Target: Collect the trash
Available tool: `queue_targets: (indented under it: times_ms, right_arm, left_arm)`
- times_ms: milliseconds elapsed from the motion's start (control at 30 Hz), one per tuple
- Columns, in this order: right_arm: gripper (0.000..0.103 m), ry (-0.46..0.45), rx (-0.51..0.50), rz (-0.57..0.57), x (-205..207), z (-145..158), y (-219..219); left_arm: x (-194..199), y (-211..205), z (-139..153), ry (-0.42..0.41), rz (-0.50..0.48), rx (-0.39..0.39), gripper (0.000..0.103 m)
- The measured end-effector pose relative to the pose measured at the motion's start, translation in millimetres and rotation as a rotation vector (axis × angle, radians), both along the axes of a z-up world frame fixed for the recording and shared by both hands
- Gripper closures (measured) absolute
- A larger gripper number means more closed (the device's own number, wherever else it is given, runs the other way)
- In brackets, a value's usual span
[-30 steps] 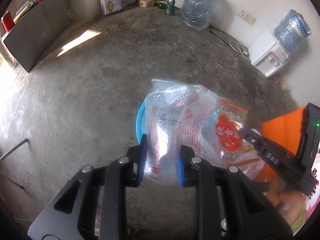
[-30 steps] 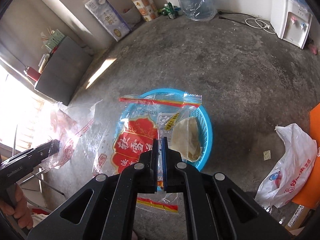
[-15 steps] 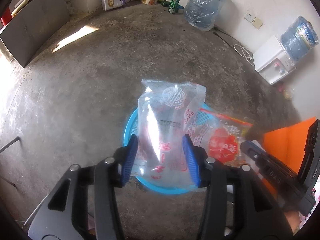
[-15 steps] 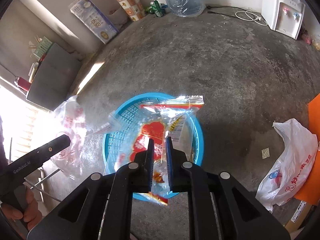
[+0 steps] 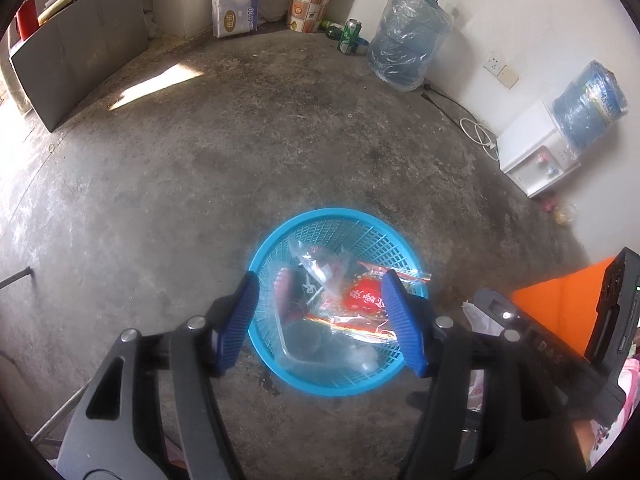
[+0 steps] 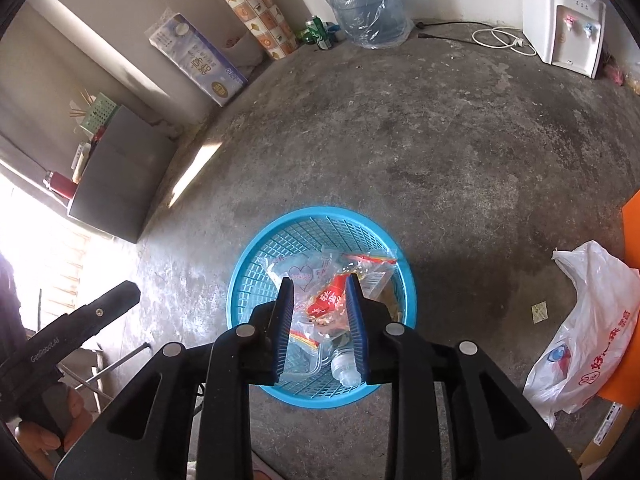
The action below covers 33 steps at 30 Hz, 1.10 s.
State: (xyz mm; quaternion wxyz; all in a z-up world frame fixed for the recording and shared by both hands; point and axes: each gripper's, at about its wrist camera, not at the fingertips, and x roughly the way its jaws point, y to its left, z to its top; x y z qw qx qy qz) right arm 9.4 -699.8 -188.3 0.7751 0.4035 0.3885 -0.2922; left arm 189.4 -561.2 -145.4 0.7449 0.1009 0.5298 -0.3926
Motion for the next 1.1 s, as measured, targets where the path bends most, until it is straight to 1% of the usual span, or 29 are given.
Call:
queue_targets:
  times_ms: [33, 100, 133, 200, 300, 367, 433, 500, 567, 600, 667, 733, 800, 867, 933, 1000, 1033, 1100]
  right_arm:
    - [0.070, -0.002, 0.000, -0.003, 0, 1, 0]
    - [0.060, 0.004, -0.006, -0.011, -1, 4, 1]
    - [0.057, 0.007, -0.006, -0.014, -1, 5, 1]
    - [0.045, 0.011, 0.000, -0.002, 0, 6, 2]
    - [0.037, 0.026, 0.004, 0.031, 6, 7, 8]
    - [0.033, 0.032, -0.004, 0.076, 12, 8, 16]
    - [0.031, 0.045, -0.058, 0.126, 18, 13, 27]
    - [0.026, 0.055, -0.117, 0.173, 23, 16, 39]
    - [0.025, 0.071, -0.152, 0.209, 26, 16, 51]
    - [0.024, 0.086, -0.158, 0.208, 25, 16, 57]
    - [0.024, 0.101, -0.141, 0.188, 22, 16, 69]
    - [0.024, 0.116, -0.125, 0.190, 22, 22, 84]
    - [0.024, 0.107, -0.154, 0.210, 20, 38, 107]
    - [0.024, 0.091, -0.220, 0.238, 17, 63, 136]
    - [0.024, 0.063, -0.286, 0.268, 11, 91, 169]
    - [0.016, 0.012, -0.342, 0.293, 3, 120, 201]
    - [0.015, -0.019, -0.368, 0.310, -3, 133, 219]
    - [0.008, -0.067, -0.423, 0.343, -13, 156, 255]
  left_arm:
    - [-3, 7, 7, -0.010, 0.002, -0.017, 0.043]
    - [-8, 24, 25, -0.028, 0.006, -0.052, 0.042]
    - [-10, 34, 35, -0.031, 0.010, -0.071, 0.041]
    - [-16, 59, 55, -0.034, 0.020, -0.113, 0.038]
    - [-28, 105, 81, -0.045, 0.035, -0.143, 0.035]
    - [-38, 138, 96, -0.065, 0.049, -0.127, 0.034]
    - [-49, 175, 110, -0.091, 0.071, -0.115, 0.032]
    - [-59, 217, 123, -0.118, 0.113, -0.124, 0.030]
    - [-66, 261, 134, -0.124, 0.169, -0.150, 0.027]
    - [-68, 282, 138, -0.123, 0.198, -0.164, 0.026]
    - [-73, 322, 144, -0.121, 0.259, -0.186, 0.025]
    - [-76, 357, 147, -0.123, 0.309, -0.204, 0.024]
    - [-78, 385, 148, -0.138, 0.350, -0.208, 0.024]
    - [-81, 405, 148, -0.155, 0.379, -0.211, 0.024]
    - [-85, 415, 145, -0.164, 0.394, -0.217, 0.024]
    - [-91, 419, 144, -0.171, 0.377, -0.232, 0.022]
    - [-95, 421, 144, -0.172, 0.366, -0.241, 0.020]
    - [-100, 417, 144, -0.173, 0.340, -0.273, 0.017]
